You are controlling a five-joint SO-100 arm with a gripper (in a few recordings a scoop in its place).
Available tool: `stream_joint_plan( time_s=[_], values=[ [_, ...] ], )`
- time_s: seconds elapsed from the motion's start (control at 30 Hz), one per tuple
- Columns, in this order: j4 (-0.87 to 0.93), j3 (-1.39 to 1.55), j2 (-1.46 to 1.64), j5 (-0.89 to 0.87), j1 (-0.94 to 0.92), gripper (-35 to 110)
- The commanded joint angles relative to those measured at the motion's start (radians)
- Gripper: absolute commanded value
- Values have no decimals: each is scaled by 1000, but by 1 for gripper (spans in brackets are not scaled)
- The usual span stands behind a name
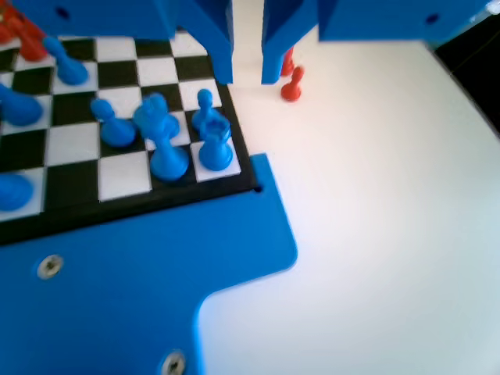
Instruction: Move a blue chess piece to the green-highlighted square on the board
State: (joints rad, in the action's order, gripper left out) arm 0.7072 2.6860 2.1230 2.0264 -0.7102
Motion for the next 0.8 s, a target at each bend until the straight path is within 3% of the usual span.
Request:
stream_joint_plan(
  time_s=[0.0,0.77],
  values=[
    [-38,18,-28,25,3,11],
    [-74,49,-81,26,67,12]
  ],
)
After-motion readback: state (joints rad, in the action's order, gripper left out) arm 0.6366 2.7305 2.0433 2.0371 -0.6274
